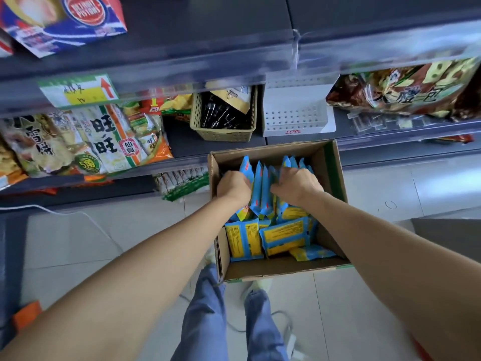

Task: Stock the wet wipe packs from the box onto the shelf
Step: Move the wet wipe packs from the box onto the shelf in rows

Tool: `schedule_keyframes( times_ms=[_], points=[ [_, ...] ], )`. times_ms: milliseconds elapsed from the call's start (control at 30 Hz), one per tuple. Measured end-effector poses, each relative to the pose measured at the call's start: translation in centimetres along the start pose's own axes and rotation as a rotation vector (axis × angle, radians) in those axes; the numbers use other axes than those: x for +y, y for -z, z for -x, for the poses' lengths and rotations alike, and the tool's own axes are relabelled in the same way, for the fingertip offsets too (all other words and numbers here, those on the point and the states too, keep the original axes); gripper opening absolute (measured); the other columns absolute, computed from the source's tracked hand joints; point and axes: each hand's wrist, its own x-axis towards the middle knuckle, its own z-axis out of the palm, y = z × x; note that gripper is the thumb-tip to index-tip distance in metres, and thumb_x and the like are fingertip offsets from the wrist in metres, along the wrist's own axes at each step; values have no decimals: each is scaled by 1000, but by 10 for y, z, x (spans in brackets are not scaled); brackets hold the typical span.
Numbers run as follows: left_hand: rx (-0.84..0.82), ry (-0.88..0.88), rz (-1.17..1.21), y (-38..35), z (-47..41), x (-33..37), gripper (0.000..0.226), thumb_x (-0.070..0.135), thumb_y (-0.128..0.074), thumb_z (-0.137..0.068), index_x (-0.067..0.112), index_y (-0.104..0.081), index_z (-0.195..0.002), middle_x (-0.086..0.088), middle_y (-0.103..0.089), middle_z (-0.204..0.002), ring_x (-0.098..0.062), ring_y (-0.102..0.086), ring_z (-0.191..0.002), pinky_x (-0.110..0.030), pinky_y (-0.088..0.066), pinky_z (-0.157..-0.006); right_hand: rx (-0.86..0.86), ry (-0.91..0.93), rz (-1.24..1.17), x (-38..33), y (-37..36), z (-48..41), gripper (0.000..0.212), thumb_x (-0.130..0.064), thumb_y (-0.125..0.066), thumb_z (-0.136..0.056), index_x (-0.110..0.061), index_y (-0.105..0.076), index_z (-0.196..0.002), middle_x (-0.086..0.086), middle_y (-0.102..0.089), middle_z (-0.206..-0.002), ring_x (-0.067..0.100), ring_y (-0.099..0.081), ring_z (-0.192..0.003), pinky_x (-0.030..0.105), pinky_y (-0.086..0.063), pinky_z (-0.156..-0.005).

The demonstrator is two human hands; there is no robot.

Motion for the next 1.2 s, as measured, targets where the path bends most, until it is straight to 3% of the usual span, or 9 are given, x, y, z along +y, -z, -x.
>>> schedule_keyframes(
  times_ms=[133, 233, 333, 500, 633, 800, 933, 1100, 1200],
  points=[
    [0, -58, 17, 35, 32, 14, 28, -2, -47, -90, 11, -69, -100, -10, -59, -128, -32, -61, -109, -35, -51, -87, 88, -2, -141, 5, 41, 29, 18, -11, -50, -82, -16, -61, -96, 10, -64, -99, 32, -61, -88, 34, -52, -74],
    [13, -115, 16, 65, 58, 26, 29, -4, -46, -86, 19, -64, -82, -11, -61, -115, -24, -59, -75, -30, -46, -56, 108, 60, -169, 3, 79, 52, 19, -8, -46, -82, -20, -60, -85, 10, -66, -96, 28, -58, -78, 33, -51, -71],
    [54, -183, 14, 98, 86, 41, 32, -3, -50, -84, 23, -52, -64, -7, -60, -106, -27, -58, -86, -23, -37, -63, 96, 149, -110, -8, 116, 83, 29, -7, -43, -86, -20, -67, -97, 8, -67, -108, 22, -57, -82, 32, -52, -78],
    [145, -316, -29, 160, 140, 64, 34, -4, -59, -79, 24, -44, -65, -1, -50, -91, -17, -46, -69, -23, -32, -48, 134, 237, -107, -35, 183, 151, 33, -7, -42, -89, -18, -70, -103, 1, -67, -109, 14, -59, -86, 25, -50, -78],
    [233, -381, -45, 213, 190, 72, 28, 0, -66, -76, 19, -45, -77, 1, -45, -90, -16, -43, -71, -26, -31, -52, 198, 312, -133, -62, 238, 211, 31, -6, -45, -87, -21, -70, -98, -13, -52, -69, 3, -46, -58, 9, -38, -49],
    [327, -437, -45, 272, 254, 79, 29, 5, -68, -78, 15, -45, -92, 5, -42, -81, -10, -40, -65, -25, -34, -53, 284, 444, -197, -98, 290, 274, 20, -11, -58, -84, -22, -73, -89, -6, -58, -68, 6, -47, -59, 19, -38, -50],
    [493, -489, -50, 317, 297, 83, 30, 1, -67, -75, 15, -45, -89, 4, -42, -78, -8, -37, -58, -23, -31, -47, 372, 536, -323, -126, 326, 317, 14, -14, -60, -87, -14, -73, -91, -3, -61, -66, 2, -54, -51, 12, -42, -41],
    [680, -527, -31, 373, 344, 79, 31, 0, -67, -74, 15, -46, -90, 5, -45, -76, -13, -43, -63, -24, -33, -48, 252, 639, -474, -165, 365, 351, 35, -40, -62, -85, -7, -69, -95, 15, -75, -86, 27, -74, -84, 37, -58, -86],
    [771, -538, 33, 410, 359, 74, 33, -1, -67, -75, 15, -44, -94, 2, -49, -88, -18, -48, -81, -30, -42, -61, 278, 710, -450, -190, 385, 362, 50, -56, -62, -80, -12, -68, -103, 13, -74, -94, 22, -73, -87, 31, -59, -82]
  ],
)
